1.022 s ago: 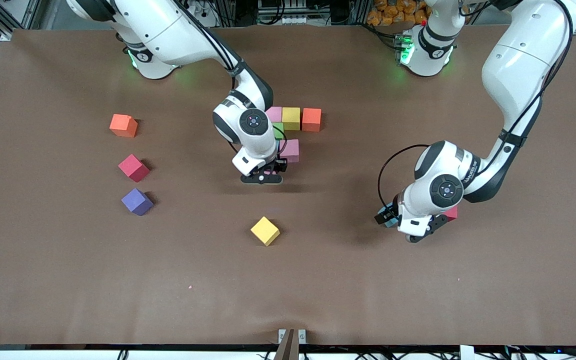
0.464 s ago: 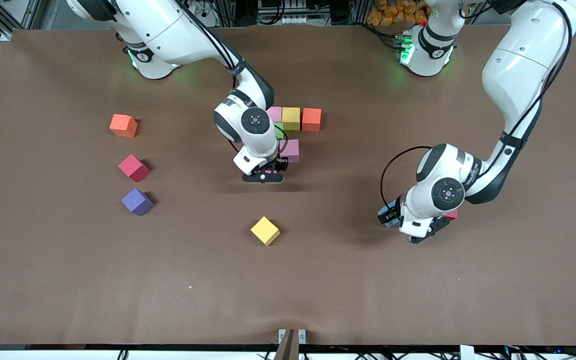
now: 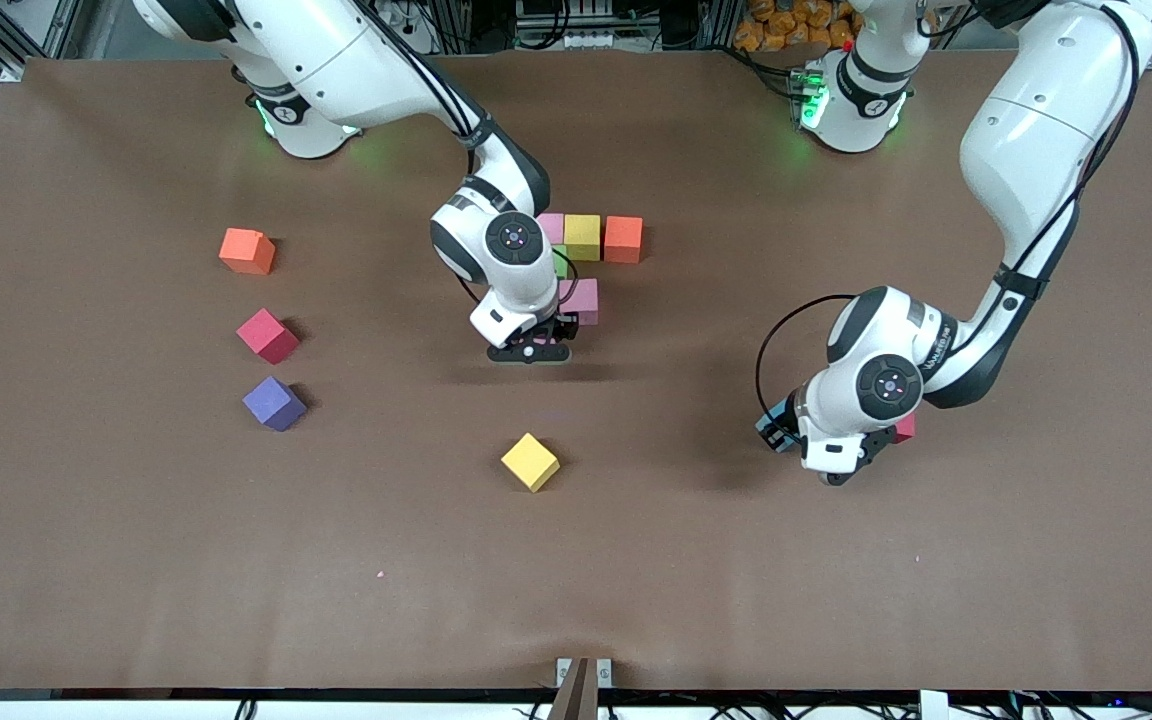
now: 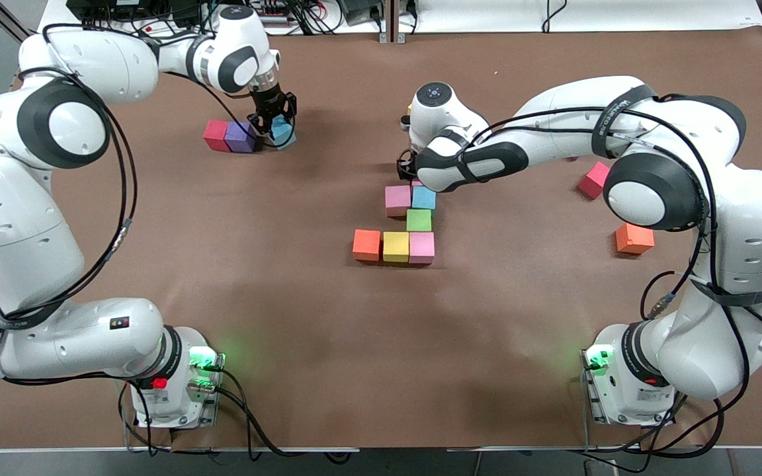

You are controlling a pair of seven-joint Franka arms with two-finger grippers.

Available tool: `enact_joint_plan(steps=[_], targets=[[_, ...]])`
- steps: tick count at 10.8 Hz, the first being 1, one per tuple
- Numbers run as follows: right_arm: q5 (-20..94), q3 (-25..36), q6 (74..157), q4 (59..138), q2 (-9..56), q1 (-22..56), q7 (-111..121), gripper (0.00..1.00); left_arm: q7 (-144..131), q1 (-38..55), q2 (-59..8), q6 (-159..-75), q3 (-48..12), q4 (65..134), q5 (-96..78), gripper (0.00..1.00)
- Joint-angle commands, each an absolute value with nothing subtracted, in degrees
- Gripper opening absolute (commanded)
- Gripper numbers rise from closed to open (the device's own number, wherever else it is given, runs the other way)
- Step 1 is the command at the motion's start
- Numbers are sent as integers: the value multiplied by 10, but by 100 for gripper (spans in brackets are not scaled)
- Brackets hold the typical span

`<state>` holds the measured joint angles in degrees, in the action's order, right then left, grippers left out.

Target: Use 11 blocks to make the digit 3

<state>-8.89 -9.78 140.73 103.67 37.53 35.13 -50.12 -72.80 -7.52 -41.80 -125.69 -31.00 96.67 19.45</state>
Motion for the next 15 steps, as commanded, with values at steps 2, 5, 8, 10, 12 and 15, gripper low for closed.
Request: enact_joint_plan(steps=[2, 5, 8, 10, 12, 15], targets=[[-93, -94, 1409, 1042, 381, 365, -512, 24, -858, -47, -387, -1230, -326, 979, 184, 10], [-93, -94, 1409, 1043, 382, 369, -514, 24, -965, -53, -360, -1220, -365, 1008, 182, 0], [-93, -94, 1408, 1042, 382, 370, -515, 24, -1110, -54, -345, -1224, -394, 1039, 182, 0], [-93, -95, 1407, 1043, 382, 370, -512, 24, -1188, -61, -318, -1255, -405, 1076, 182, 0], [-94, -95, 1407, 1043, 382, 370, -500, 24, -1236, -103, -293, -1321, -432, 1133, 182, 0], [-94, -94, 1405, 1043, 381, 369, -482, 32, -1322, -127, -295, -1329, -461, 1137, 182, 0]])
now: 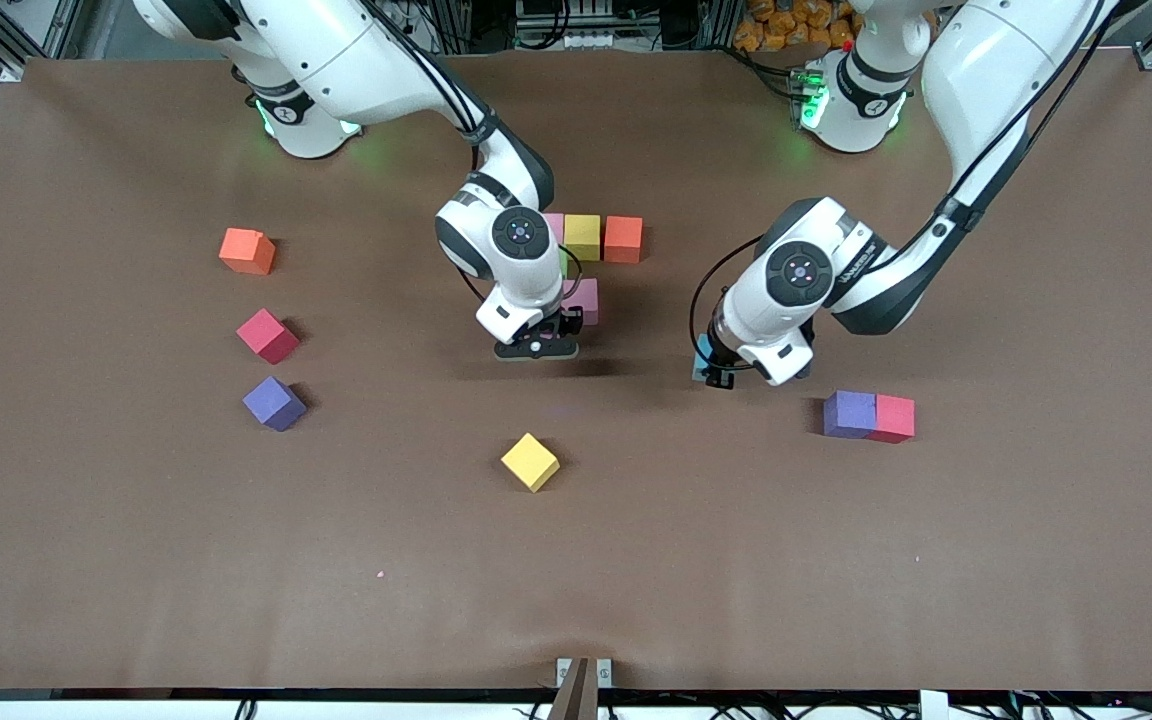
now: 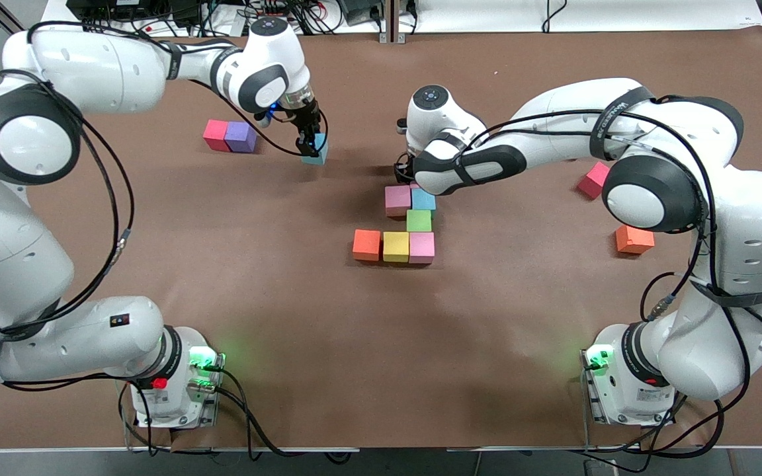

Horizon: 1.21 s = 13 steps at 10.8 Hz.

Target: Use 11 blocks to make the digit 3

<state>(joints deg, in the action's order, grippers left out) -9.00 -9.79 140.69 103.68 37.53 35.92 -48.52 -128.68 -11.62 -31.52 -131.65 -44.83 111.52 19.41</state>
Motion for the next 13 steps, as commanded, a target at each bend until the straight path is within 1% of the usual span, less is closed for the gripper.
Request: enact_joint_plan(steps=[1, 2, 3, 6, 9, 10, 13], targets=[[-94, -94, 1407, 1043, 382, 369, -483, 51, -1344, -127, -297, -1330, -464, 1137, 182, 0], [-94, -94, 1405, 1043, 381, 366, -481, 86, -1361, -127, -299, -1331, -466, 1137, 182, 0], [-94, -94, 1405, 1043, 381, 365, -481, 100, -1374, -127, -299, -1331, -468, 1137, 182, 0], [-95, -94, 1405, 1041, 377, 363, -480, 100, -1411, -127, -301, -1345, -472, 1137, 182, 0], [-91, -93, 1404, 1037, 358, 357, -480, 100, -1433, -121, -306, -1349, -474, 1137, 182, 0], [-90, -93, 1392, 1037, 342, 349, -480, 100, -1441, -120, -307, -1356, -480, 1138, 182, 0], [-90, -94, 1321, 1038, 281, 325, -475, 100, -1451, -112, -317, -1358, -492, 1138, 182, 0]])
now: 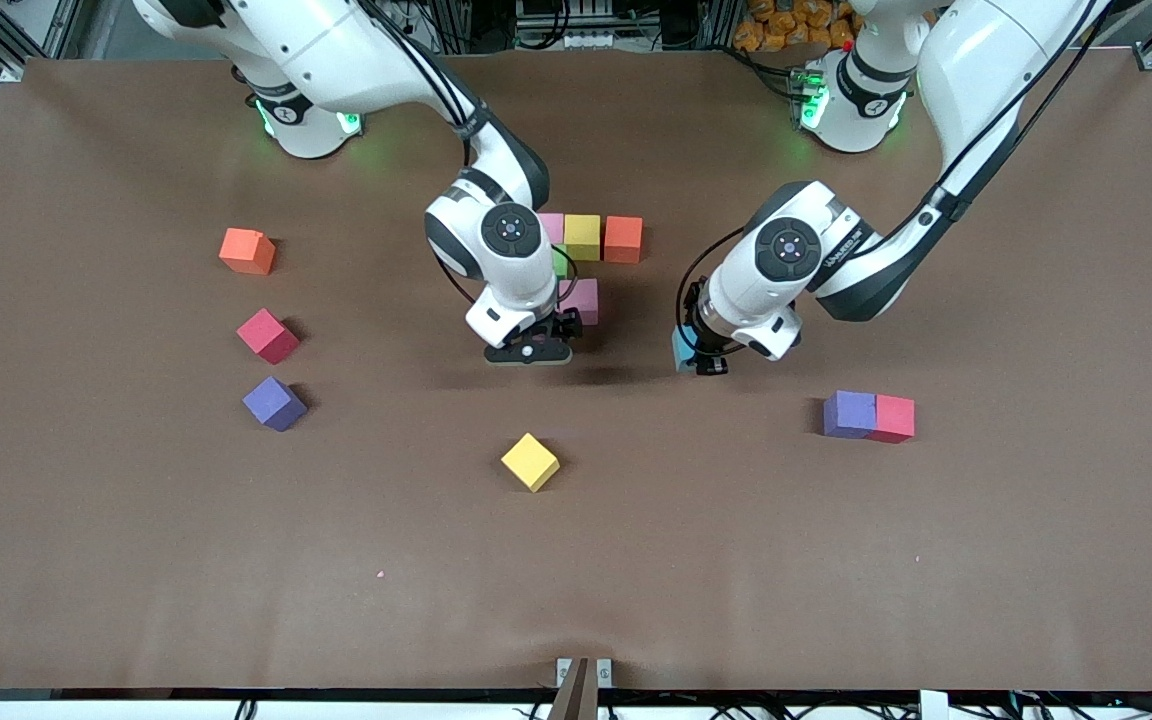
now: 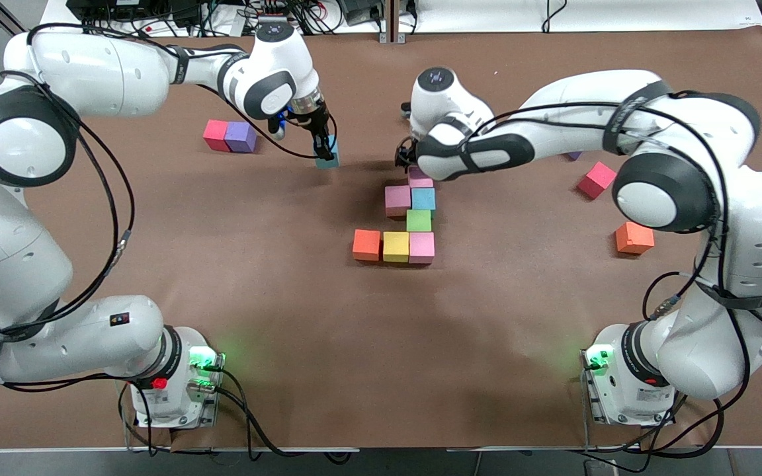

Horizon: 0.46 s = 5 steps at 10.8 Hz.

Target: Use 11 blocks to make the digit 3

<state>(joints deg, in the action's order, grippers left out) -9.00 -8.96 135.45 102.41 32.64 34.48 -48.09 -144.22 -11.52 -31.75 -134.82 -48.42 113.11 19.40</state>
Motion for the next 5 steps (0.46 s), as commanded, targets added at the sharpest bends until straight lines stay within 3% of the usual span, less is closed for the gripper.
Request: enact_joint_plan(steps=[1, 5], targets=[[-87, -96, 1299, 1038, 258, 306, -449, 100, -1451, -101, -320, -1366, -492, 1138, 182, 0], [-61, -92, 1224, 1052, 200, 220, -307, 100, -1450, -75, -330, -1424, -491, 1163, 190, 0]])
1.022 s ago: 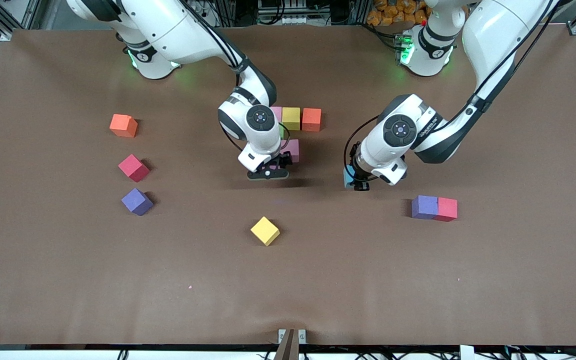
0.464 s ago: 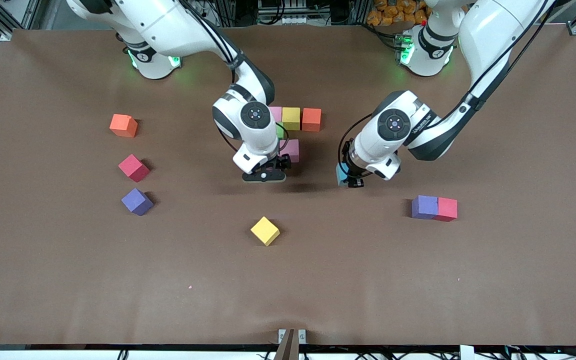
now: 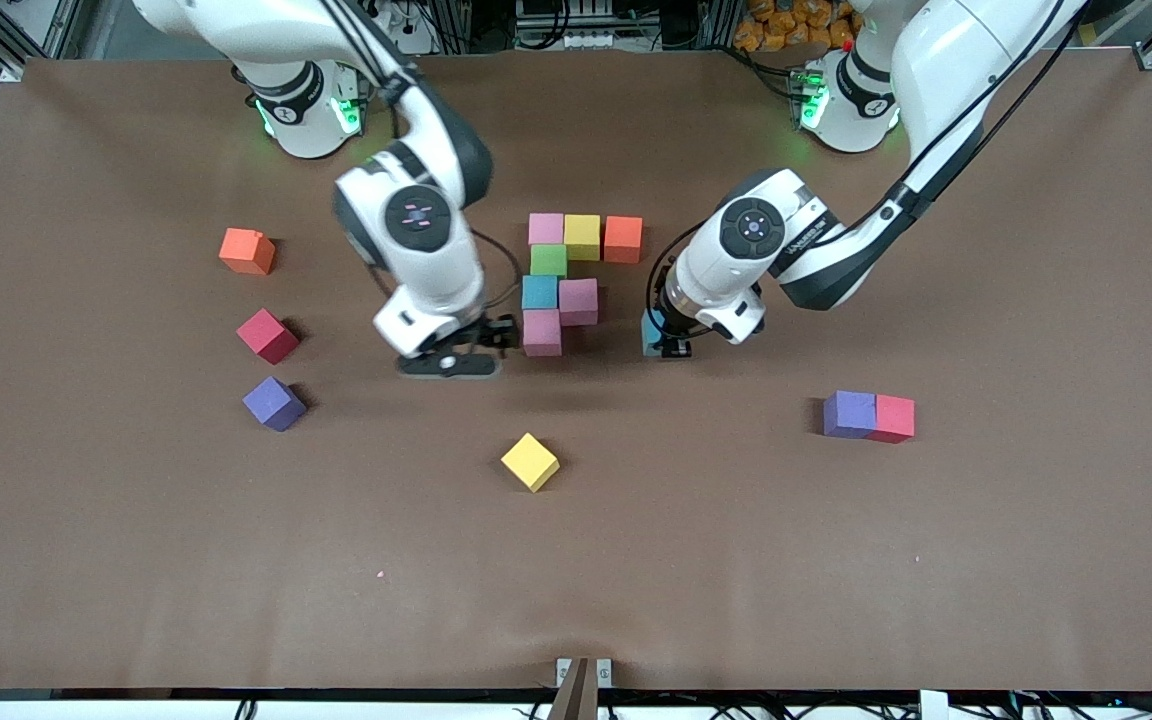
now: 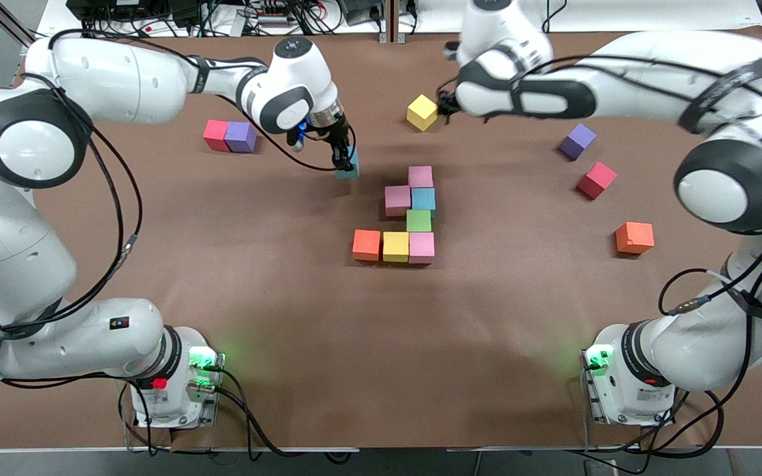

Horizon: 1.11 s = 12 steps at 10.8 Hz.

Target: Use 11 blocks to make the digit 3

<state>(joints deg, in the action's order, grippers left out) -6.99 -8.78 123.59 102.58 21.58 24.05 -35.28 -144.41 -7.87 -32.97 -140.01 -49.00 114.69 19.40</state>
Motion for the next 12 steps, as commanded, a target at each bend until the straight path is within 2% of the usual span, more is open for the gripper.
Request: enact_joint_plan(steps=[1, 4, 7, 9, 12], targets=[[-63, -92, 1215, 1057, 193, 190, -273, 100, -1450, -68, -333, -1427, -490, 1165, 191, 0], [-63, -93, 1223, 1079, 185, 102, -94, 100, -1452, -49, -344, -1469, -490, 1179, 191, 0], [-64, -92, 1239, 1079, 193, 35, 78, 100, -1455, -25, -354, -1471, -482, 1178, 190, 0], [-64, -92, 1254, 1085, 203, -15, 182, 100, -1476, 20, -353, -1475, -444, 1174, 193, 0], [-63, -94, 1353, 1140, 226, -68, 309, 100, -1477, 37, -359, -1492, -429, 1175, 195, 0]])
